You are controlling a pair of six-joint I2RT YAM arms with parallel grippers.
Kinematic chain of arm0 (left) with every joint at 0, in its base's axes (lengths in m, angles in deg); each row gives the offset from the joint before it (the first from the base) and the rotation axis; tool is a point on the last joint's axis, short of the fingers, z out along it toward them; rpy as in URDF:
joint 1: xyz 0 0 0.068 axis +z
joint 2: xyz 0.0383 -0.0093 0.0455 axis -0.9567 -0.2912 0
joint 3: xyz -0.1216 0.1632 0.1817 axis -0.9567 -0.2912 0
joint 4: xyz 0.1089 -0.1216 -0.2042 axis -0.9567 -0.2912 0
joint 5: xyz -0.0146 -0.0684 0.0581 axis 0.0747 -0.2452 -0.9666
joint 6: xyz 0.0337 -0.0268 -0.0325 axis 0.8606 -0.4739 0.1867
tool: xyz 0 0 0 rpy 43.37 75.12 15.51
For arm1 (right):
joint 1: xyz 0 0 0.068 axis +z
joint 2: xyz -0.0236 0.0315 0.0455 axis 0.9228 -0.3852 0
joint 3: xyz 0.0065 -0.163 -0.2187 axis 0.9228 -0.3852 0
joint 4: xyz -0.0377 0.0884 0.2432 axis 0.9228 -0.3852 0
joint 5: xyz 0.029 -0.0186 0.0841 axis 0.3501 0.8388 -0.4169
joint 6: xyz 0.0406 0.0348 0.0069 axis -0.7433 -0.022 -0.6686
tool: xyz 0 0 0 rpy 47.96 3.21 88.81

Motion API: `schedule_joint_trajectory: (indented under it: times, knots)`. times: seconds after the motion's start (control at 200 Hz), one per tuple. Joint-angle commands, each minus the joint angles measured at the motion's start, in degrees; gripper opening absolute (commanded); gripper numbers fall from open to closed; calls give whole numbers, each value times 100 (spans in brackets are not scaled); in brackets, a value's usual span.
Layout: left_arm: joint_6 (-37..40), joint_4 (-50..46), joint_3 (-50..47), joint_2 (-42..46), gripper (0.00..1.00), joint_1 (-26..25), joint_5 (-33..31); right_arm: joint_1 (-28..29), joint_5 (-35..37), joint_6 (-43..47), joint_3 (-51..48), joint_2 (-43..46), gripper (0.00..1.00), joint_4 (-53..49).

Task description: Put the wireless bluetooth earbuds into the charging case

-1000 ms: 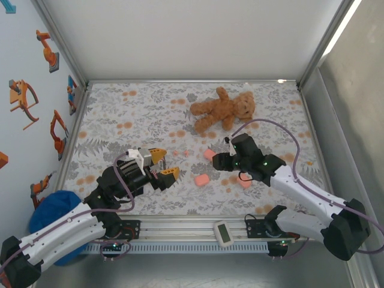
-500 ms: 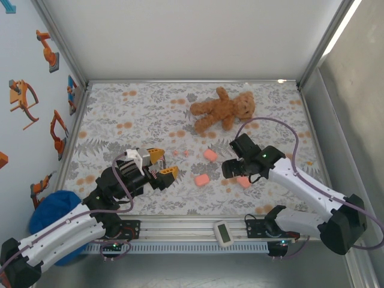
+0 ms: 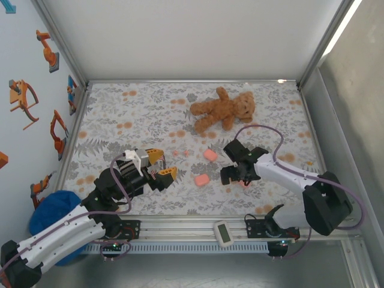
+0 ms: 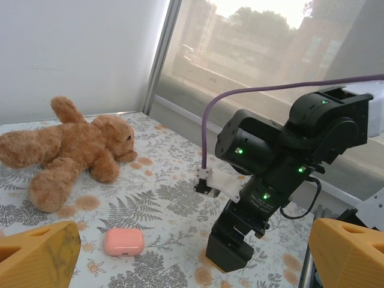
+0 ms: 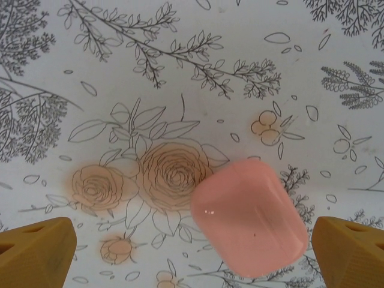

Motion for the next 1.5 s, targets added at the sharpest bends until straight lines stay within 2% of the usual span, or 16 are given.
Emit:
schedule_joint_trajectory:
  times: [0.0,0.2,0.566,0.911,1.137,1.262,1.492]
  knots:
    - [40,-53,-49,122,97,7,-45,-91,22,81,-10,-271,99,289]
    - [61,-103,-84,191,97,3,-104,-100,69,53,-26,-803,98,393]
    - [79,-101,-65,111,97,7,-130,-89,-135,-123,-61,-791,80,-50]
    - [53,39,-52,-53,97,7,-78,81,-140,-122,-53,-627,78,-368]
    - [44,31,-37,-51,97,3,-65,127,-100,-111,-51,-670,67,-300]
    - [61,7,-30,-34,97,7,-77,137,-80,-74,-44,-689,56,-269]
    - [79,-20,-26,-45,97,7,-95,211,-8,0,32,-683,49,-293]
